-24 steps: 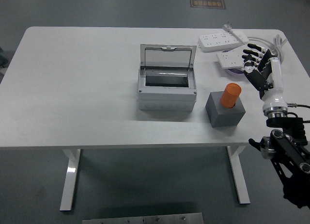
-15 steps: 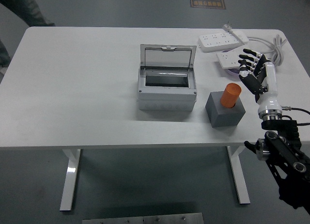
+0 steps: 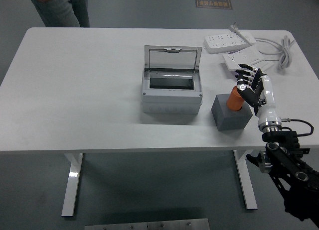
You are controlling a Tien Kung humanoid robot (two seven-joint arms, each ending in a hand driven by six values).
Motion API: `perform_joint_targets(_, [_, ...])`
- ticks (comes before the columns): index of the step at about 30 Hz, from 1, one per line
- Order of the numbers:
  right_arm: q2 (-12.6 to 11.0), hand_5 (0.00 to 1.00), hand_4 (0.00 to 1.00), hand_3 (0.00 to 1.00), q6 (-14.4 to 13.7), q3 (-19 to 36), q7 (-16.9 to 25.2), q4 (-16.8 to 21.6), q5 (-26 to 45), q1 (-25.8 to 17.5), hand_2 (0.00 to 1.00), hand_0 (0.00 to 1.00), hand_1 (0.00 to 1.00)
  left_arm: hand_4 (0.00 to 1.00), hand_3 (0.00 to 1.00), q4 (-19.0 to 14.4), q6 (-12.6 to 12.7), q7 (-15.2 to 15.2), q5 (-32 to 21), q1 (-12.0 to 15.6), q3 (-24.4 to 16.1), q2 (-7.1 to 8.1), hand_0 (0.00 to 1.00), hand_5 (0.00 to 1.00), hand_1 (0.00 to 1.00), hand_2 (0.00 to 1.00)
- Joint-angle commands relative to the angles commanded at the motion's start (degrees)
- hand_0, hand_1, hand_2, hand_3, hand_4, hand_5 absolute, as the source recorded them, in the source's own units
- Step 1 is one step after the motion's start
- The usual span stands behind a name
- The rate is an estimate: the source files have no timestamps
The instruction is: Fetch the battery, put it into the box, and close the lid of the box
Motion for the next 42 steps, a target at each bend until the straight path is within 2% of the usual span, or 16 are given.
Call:
perform_joint_targets(1, [0.0, 0.106, 0.498, 0.652, 0.0, -0.2, 0.0, -0.1, 0.0, 0.0, 0.602, 0.613, 0.601, 0.553, 0.581, 0.0, 0.0, 0.0, 0.0, 0.0, 0.0, -0.01, 0.591, 0.002, 0.678, 0.590])
perform_joint_targets(2, [0.0, 0.124, 0.545, 0.653, 0.1, -0.3, 0.0, -0.3, 0.1, 0.1, 0.599, 0.595, 0.599, 0.552, 0.581, 0.0, 0.0, 0.0, 0.1, 0.0, 0.0, -0.02, 0.590, 0.002, 0.679, 0.590])
perform_joint_targets(7, [0.2, 0.124, 0.545, 0.653, 0.2, -0.9, 0.1, -1.4, 0.4, 0.2, 0.599, 0.595, 0.599, 0.552, 0.581, 0.0, -0.1, -0.1, 0.2, -0.1, -0.1, -0.05, 0.590, 0.002, 0.679, 0.590])
perform_joint_targets(8, [0.2, 0.143, 0.601, 0.653, 0.2, -1.0, 0.1, -1.6, 0.4, 0.2, 0.598, 0.570, 0.598, 0.553, 0.581, 0.0, -0.1, -0.1, 0.2, -0.1, -0.1, -0.06, 0.589, 0.002, 0.679, 0.590])
perform_joint_targets(31, [-0.4, 0.124, 0.610, 0.655, 0.1, -3.7, 0.0, -2.8, 0.1, -0.1, 0.588, 0.564, 0.595, 0.553, 0.582, 0.1, -0.1, -0.3, 0.4, -0.2, 0.1, -0.21, 0.588, 0.002, 0.679, 0.590])
perform_joint_targets(42, [-0.8, 0.166, 0.655, 0.650, 0.5, -4.8, -0.5, -3.8, -0.2, -0.4, 0.586, 0.562, 0.596, 0.553, 0.582, 0.2, -0.1, -0.6, 0.5, -0.2, 0.2, -0.27, 0.588, 0.002, 0.679, 0.591])
